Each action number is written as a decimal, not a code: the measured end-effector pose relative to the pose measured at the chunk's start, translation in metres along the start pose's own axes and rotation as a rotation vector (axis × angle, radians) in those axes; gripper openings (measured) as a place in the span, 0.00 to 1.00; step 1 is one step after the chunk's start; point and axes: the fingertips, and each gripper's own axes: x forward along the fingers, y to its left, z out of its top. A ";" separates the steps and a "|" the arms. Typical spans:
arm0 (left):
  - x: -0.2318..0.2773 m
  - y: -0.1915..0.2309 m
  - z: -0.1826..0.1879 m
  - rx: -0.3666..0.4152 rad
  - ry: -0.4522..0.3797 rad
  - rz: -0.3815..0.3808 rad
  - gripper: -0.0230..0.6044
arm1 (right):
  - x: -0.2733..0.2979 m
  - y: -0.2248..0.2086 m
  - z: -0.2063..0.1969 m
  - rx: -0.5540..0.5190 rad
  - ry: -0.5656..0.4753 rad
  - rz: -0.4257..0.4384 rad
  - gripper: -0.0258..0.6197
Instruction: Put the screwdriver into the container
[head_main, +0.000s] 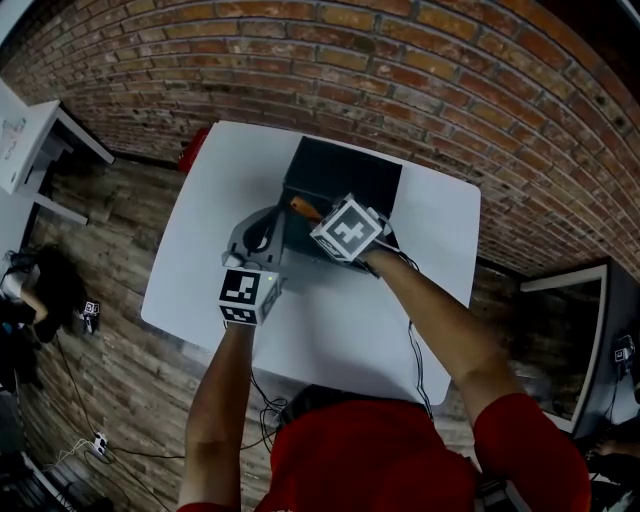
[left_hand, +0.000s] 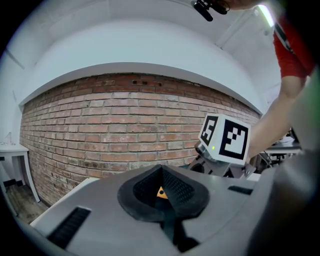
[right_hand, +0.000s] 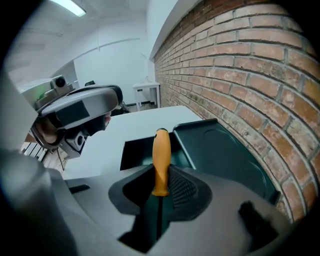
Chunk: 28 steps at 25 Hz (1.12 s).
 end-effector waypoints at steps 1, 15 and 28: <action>0.001 0.001 -0.001 0.000 0.002 -0.002 0.06 | 0.003 -0.002 -0.002 0.002 0.013 -0.005 0.19; 0.014 0.007 -0.020 -0.008 0.043 -0.025 0.06 | 0.042 -0.008 -0.025 0.008 0.154 -0.020 0.19; 0.019 0.004 -0.032 -0.008 0.090 -0.052 0.06 | 0.052 -0.006 -0.038 -0.002 0.212 -0.011 0.19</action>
